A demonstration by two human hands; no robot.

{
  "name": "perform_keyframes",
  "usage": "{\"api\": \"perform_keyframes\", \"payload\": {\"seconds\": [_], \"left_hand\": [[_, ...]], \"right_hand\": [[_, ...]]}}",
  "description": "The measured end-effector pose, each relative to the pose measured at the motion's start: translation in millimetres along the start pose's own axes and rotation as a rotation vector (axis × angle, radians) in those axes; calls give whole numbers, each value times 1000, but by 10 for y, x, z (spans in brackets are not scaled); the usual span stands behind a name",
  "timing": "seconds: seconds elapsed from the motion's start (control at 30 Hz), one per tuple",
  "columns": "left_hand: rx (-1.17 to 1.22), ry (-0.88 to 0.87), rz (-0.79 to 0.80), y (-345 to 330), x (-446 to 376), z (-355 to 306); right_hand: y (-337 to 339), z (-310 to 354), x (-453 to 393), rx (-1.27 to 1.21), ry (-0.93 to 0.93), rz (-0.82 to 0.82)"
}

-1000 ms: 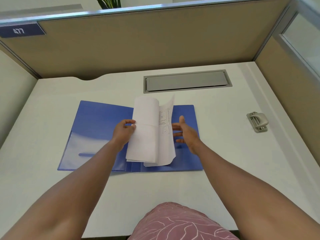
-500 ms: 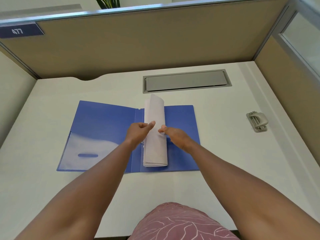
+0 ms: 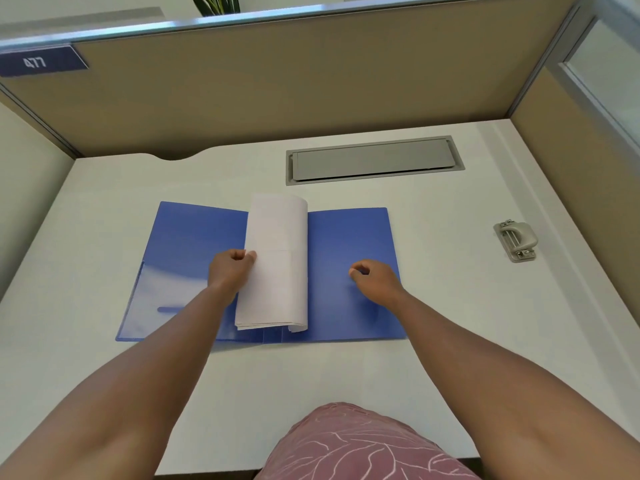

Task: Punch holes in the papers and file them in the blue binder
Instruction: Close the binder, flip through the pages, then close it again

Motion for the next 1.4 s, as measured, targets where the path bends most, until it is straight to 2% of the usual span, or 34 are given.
{"api": "perform_keyframes", "payload": {"seconds": [0.3, 0.6, 0.77, 1.03, 1.4], "left_hand": [[56, 99, -115, 474, -21, 396], [80, 126, -138, 532, -7, 423], [115, 82, -125, 446, -3, 311], [276, -35, 69, -8, 40, -107], [237, -100, 265, -685, 60, -477]], "right_hand": [[7, -167, -32, 66, -73, -9], [3, -195, -37, 88, -102, 4], [13, -209, -39, 87, -102, -1], [36, -222, -19, 65, -108, 1], [141, -228, 44, 12, -130, -39]]}}
Point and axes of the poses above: each hand's wrist, its own x-axis away from the middle knuckle, its own y-axis out of the back of the hand, z = x × y, the point moved 10 cm from there along -x, towards the middle knuckle, and after that the axes turned 14 degrees about z, right-handed, at the moved point
